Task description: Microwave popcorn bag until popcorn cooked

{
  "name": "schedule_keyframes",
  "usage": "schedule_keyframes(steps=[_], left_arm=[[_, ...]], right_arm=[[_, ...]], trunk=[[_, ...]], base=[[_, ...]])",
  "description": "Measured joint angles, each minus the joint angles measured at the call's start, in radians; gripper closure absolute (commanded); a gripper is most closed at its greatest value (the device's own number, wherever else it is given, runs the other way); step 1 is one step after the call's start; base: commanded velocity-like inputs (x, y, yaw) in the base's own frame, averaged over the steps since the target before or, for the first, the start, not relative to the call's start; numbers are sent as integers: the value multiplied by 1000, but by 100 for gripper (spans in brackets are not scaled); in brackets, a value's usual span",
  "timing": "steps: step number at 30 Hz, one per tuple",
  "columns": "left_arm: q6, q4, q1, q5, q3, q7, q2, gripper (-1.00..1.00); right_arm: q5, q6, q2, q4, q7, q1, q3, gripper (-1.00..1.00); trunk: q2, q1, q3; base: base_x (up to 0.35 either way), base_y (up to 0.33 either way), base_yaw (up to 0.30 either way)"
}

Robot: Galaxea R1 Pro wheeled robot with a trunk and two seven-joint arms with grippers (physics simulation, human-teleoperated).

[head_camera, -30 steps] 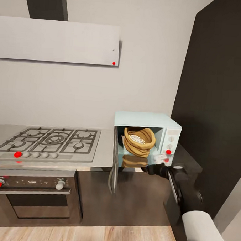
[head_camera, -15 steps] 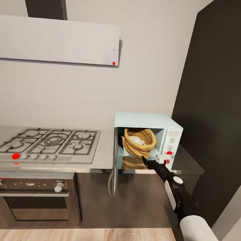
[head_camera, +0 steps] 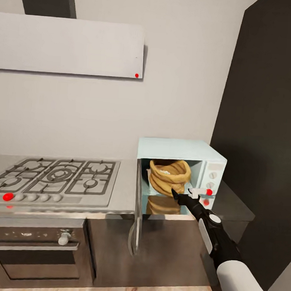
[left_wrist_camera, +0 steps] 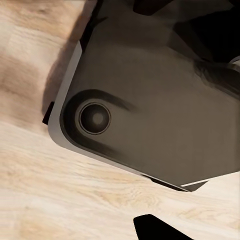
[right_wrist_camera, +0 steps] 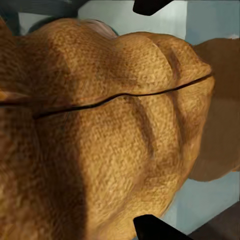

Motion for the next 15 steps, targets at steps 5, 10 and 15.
schedule_keyframes(steps=[5, 10, 15], left_arm=[[0, 0, 0, 0, 0, 0, 0, -100], [0, 0, 0, 0, 0, 0, 0, -100], [0, 0, 0, 0, -1, 0, 0, -100]], right_arm=[[0, 1, 1, 0, 6, 0, 1, -100], [1, 1, 3, 0, 4, 0, 1, -100], [1, 1, 4, 0, 1, 0, 1, -100]], trunk=[[0, 0, 0], [0, 0, 0], [0, 0, 0]], base=[[164, 0, 0], [164, 0, 0], [164, 0, 0]])
